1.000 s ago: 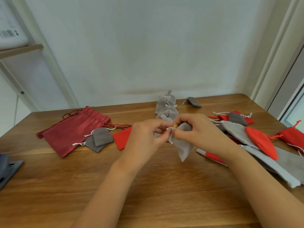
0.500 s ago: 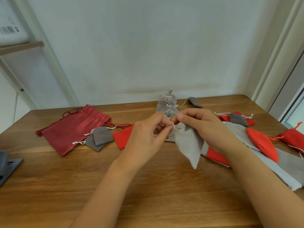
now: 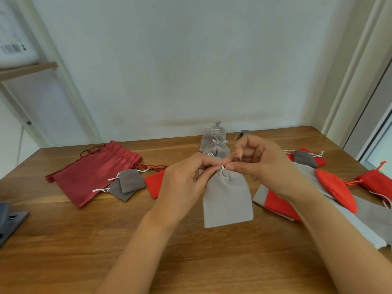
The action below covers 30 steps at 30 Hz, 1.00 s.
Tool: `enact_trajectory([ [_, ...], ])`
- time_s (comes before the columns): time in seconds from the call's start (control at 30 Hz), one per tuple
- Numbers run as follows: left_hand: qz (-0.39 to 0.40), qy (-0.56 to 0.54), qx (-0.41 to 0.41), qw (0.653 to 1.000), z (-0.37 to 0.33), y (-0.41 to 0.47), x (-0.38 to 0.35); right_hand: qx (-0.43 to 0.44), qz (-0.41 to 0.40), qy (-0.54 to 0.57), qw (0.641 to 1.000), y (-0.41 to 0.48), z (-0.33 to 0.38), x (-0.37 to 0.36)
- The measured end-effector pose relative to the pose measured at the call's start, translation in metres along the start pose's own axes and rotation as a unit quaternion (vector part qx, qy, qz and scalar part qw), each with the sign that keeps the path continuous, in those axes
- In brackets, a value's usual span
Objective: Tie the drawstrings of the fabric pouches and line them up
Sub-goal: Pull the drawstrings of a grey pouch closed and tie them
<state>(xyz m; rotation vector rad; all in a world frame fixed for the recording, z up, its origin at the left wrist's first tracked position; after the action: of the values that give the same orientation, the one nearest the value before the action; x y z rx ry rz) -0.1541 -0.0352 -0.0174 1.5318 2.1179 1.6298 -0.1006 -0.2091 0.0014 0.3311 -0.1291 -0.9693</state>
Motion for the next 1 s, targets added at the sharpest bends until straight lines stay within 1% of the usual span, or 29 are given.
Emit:
enact_trajectory([
  [0.13, -0.005, -0.025, -0.001, 1.000, -0.0019, -0.0001, -0.0007, -0.005, 0.015, -0.012, 1.000, -0.0014, 0.0026, -0.0003],
  [0.3, 0.010, -0.082, 0.024, 0.996, -0.0041, 0.0003, 0.0019, -0.015, 0.035, 0.014, 0.999, -0.0023, 0.0043, 0.0015],
  [0.4, 0.020, -0.088, 0.032, 0.995, -0.0017, -0.0003, 0.0029, -0.010, 0.037, -0.009, 0.999, -0.0038, 0.0058, -0.0001],
  [0.6, 0.032, -0.050, 0.024, 0.998, 0.0000, 0.0016, 0.0047, -0.001, 0.034, -0.053, 0.998, -0.0049, 0.0058, -0.0047],
  [0.7, 0.034, -0.029, 0.028, 0.999, 0.0013, 0.0014, 0.0050, 0.002, 0.030, -0.108, 0.994, -0.0047, 0.0049, -0.0044],
  [0.83, 0.037, -0.010, 0.013, 0.999, -0.0004, 0.0010, 0.0038, 0.012, 0.028, -0.165, 0.986, -0.0051, 0.0031, -0.0047],
  [1.0, 0.048, 0.051, -0.013, 0.997, -0.0021, 0.0021, 0.0035, 0.018, 0.023, -0.153, 0.988, -0.0045, -0.0004, -0.0059],
])
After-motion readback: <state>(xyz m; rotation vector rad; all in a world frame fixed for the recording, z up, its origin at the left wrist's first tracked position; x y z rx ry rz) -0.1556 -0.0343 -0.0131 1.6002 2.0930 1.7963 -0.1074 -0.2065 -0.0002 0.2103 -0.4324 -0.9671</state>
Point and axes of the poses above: each hand's wrist, its own y-axis towards the middle knuckle, its own x-axis out of the back of the hand, z = x × y, the point moved 1 cm from there along y, towards the middle knuckle, and after that the axes turned 6 degrees about y, right-handed, at the moved point
